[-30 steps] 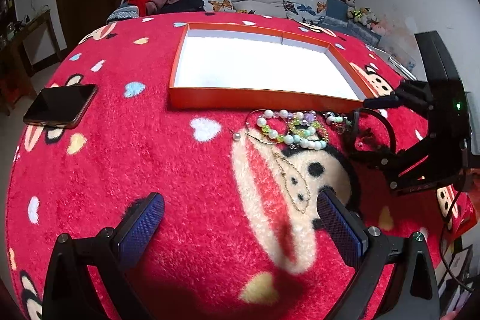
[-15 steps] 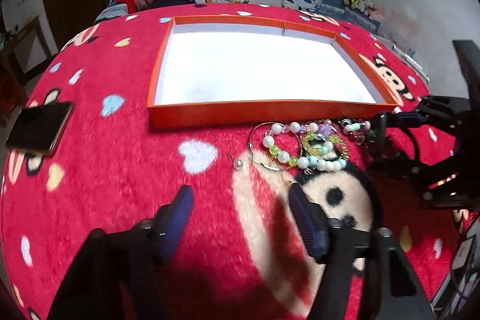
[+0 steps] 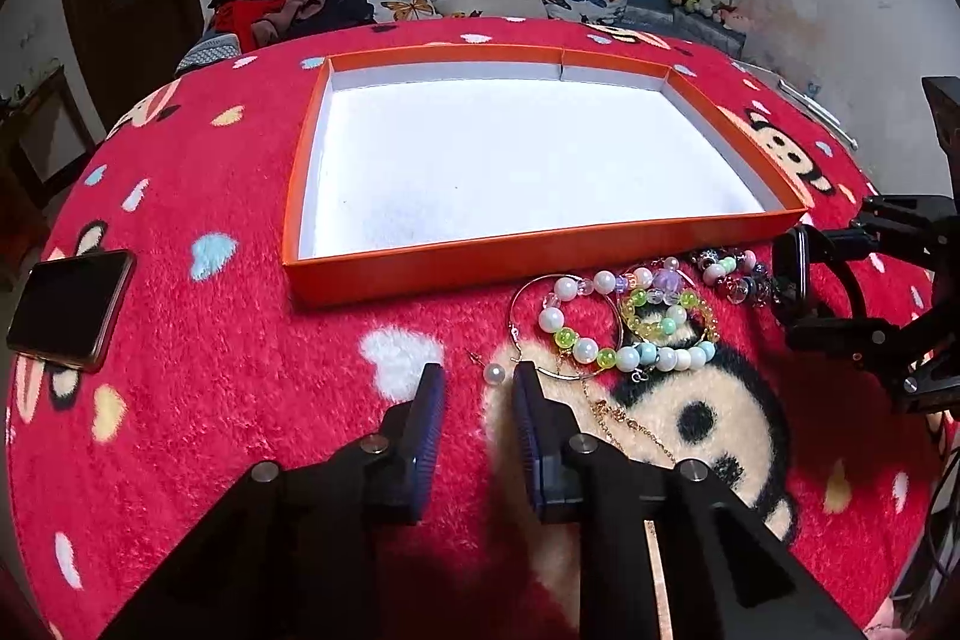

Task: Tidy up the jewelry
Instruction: 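Lower the right gripper onto the black fitness band and close it, then carry the black band into the tray with right gripper while left places stud earring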

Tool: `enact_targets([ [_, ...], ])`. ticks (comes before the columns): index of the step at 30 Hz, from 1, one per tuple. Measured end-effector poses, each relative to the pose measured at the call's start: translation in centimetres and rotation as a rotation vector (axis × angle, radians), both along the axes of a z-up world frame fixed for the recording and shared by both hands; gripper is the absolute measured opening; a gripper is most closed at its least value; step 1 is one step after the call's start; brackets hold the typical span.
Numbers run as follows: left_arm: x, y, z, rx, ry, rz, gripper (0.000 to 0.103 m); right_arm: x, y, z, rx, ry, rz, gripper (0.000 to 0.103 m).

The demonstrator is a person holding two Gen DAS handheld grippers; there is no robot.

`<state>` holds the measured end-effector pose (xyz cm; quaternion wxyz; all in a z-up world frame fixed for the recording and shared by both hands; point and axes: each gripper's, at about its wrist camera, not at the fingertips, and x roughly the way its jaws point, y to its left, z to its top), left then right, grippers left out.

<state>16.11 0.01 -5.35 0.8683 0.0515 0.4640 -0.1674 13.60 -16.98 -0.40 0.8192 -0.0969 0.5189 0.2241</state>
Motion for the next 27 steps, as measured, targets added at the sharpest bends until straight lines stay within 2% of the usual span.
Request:
enact_targets([
  [3, -0.2, -0.3, 0.1, -0.009, -0.007, -0.008, 0.025, 0.0, -0.2, -0.2, 0.008, 0.001, -0.006, 0.058],
  [5, -0.2, -0.7, -0.1, 0.015, -0.011, -0.01, 0.025, 0.1, -0.3, -0.3, 0.015, 0.002, -0.01, 0.058],
  [12, -0.2, -0.5, -0.2, 0.025, -0.024, -0.004, 0.009, 0.3, -0.8, -0.3, 0.042, 0.0, -0.022, 0.058],
  [16, -0.4, 0.0, -0.2, 0.016, -0.028, -0.004, 0.007, 0.3, -0.9, -0.1, 0.058, -0.003, -0.027, 0.058],
  [22, -0.9, 0.5, 0.4, -0.035, -0.015, -0.004, 0.007, 0.4, -1.3, 0.8, 0.094, -0.006, -0.037, 0.057],
  [27, -1.1, 0.9, 3.0, -0.101, -0.039, -0.008, 0.007, 1.2, -1.8, 2.4, 0.152, -0.011, -0.051, 0.057],
])
